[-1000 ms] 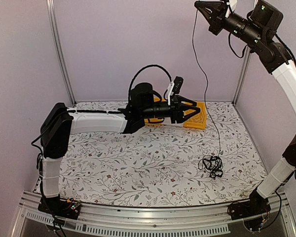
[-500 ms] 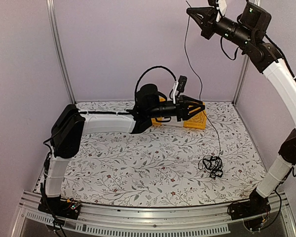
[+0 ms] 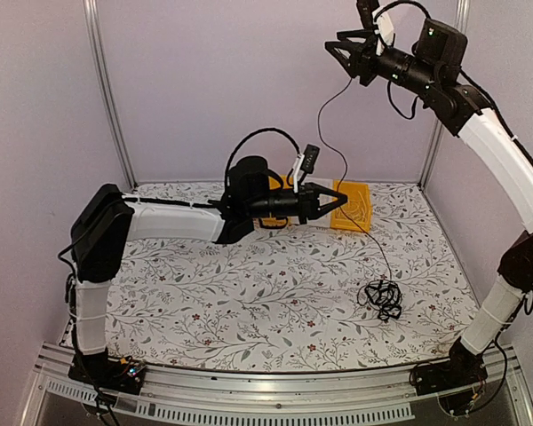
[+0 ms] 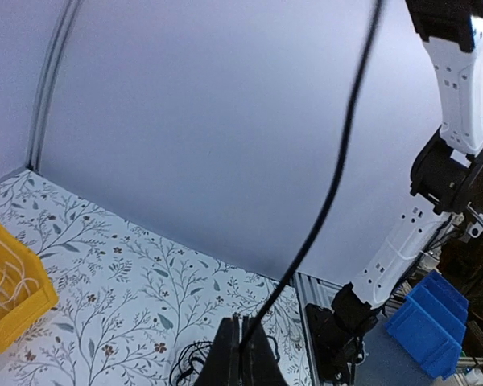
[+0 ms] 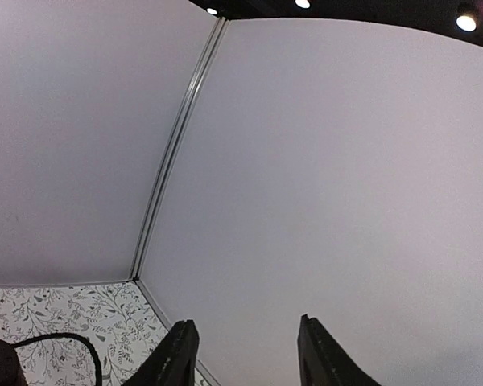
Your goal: Untangle the cables
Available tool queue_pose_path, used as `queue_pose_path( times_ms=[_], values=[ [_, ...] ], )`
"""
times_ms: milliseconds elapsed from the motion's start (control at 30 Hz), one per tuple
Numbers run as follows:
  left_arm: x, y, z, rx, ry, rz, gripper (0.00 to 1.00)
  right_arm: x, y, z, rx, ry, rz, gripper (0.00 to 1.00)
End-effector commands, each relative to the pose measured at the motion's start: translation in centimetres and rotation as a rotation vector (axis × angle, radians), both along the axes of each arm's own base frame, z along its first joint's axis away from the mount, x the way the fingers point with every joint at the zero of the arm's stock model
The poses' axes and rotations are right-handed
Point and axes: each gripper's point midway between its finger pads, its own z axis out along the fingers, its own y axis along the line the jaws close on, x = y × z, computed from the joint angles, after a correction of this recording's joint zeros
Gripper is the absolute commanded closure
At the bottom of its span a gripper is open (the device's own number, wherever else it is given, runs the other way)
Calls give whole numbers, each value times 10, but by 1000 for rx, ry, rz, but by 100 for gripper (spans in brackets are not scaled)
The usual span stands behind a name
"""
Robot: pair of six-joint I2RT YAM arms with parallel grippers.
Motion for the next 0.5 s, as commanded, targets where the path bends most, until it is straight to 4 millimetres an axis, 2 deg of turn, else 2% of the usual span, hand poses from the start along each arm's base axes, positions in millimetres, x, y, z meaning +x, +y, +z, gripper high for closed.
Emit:
queue_pose_path(
  times_ms=[0, 33, 67, 133, 233, 367, 400, 467],
  values=[
    [22, 62, 58, -8, -42, 183, 100, 31, -26, -76, -55, 223, -73, 33],
    [24, 72, 59, 16, -33, 219, 100, 28, -27, -102, -70, 298, -52, 28],
    [25, 83, 60, 41, -23, 251, 100, 25, -24, -142, -108, 388, -24, 24],
    [30, 97, 44, 111, 11, 310, 100, 0, -17, -211, -185, 510, 75, 13],
    [31, 117, 24, 192, 64, 384, 100, -43, -12, -284, -246, 614, 165, 8],
    [29, 133, -2, 263, 141, 447, 100, -90, 11, -351, -387, 633, 271, 8],
    [28, 136, -4, 269, 150, 456, 100, -94, 16, -365, -413, 638, 271, 8],
    [27, 143, -8, 281, 166, 478, 100, -98, 25, -379, -434, 639, 291, 10]
  ],
)
